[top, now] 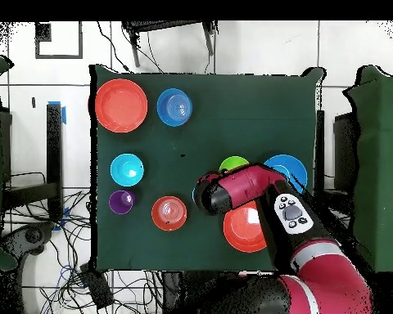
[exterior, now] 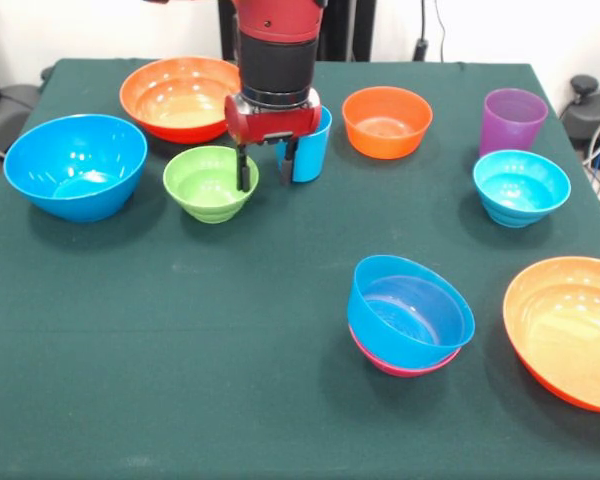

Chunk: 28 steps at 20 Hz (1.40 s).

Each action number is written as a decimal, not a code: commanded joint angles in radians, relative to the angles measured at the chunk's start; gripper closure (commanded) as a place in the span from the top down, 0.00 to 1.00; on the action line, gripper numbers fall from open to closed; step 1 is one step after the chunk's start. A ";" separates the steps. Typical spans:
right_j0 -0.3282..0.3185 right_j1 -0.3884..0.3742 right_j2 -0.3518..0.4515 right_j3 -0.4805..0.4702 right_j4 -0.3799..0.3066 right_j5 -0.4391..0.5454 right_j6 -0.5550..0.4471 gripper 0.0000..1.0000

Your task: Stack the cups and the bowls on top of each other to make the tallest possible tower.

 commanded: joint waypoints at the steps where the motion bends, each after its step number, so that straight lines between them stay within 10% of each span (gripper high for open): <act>1: 0.031 -0.002 -0.023 -0.068 -0.061 -0.066 0.031 1.00; 17: -0.015 -0.018 -0.030 -0.019 -0.015 -0.335 0.076 1.00; 18: -0.017 -0.018 -0.027 -0.018 -0.011 -0.331 0.070 0.00; 28: -0.047 -0.016 0.013 -0.021 -0.004 -0.273 0.016 0.00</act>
